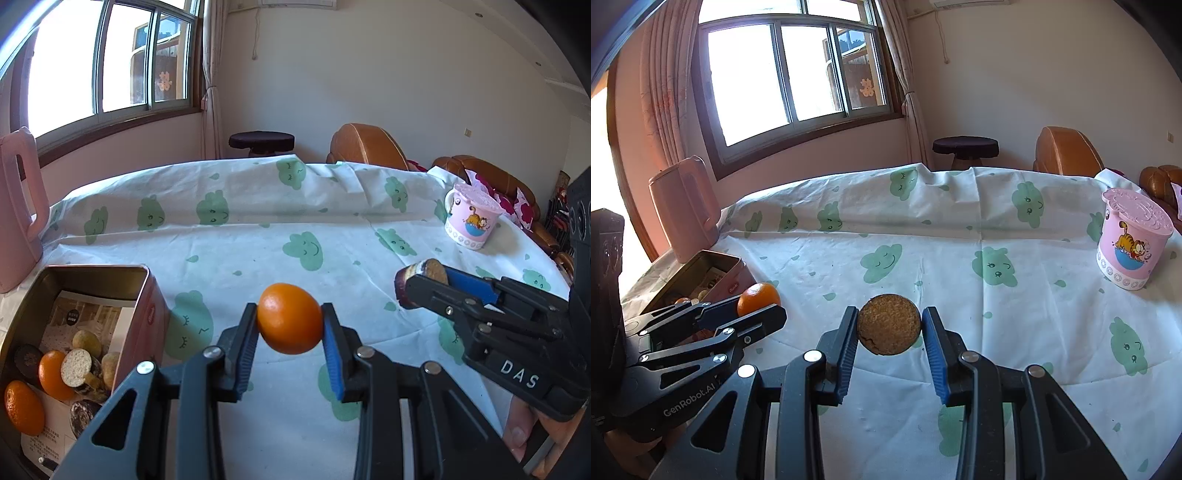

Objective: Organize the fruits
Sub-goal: 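Lift the grain cake and small orange and carry both toward the tin box, then lower the small orange and grain cake into the tin box and open both grippers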

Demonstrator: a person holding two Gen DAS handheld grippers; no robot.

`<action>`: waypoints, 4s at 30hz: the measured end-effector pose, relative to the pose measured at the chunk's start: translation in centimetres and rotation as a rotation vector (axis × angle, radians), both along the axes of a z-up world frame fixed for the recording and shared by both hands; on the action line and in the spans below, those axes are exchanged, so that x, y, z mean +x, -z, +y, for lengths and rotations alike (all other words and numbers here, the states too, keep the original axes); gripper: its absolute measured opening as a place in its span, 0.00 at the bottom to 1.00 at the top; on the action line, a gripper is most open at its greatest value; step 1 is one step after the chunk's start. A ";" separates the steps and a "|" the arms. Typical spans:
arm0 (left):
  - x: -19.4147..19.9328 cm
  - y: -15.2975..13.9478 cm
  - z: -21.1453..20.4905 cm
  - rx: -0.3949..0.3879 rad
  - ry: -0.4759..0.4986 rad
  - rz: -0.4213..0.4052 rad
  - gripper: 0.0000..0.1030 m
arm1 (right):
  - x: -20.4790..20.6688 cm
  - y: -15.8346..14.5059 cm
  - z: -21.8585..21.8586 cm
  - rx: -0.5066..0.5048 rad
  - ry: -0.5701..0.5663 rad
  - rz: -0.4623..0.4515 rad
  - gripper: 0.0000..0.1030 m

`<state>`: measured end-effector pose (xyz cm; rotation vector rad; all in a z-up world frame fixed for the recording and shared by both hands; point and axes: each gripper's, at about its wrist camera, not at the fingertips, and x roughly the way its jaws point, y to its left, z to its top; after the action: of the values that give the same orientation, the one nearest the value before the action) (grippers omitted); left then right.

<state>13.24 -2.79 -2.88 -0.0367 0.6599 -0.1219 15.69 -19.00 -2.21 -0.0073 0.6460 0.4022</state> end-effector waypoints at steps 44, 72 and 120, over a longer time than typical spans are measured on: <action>-2.6 -1.5 -0.4 0.051 -0.030 -0.161 0.34 | -2.9 -1.5 -0.4 0.003 0.010 -0.178 0.36; -4.2 -2.2 0.0 0.056 -0.057 -0.231 0.34 | -5.0 -2.1 -0.5 -0.010 0.015 -0.276 0.36; -11.4 -3.3 9.7 0.056 -0.235 -0.222 0.34 | -9.5 -3.5 8.7 0.002 -0.200 -0.272 0.36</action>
<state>1.85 6.87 0.45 -0.0454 0.4328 0.1181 6.17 -10.33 1.26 -0.1236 0.3764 0.5836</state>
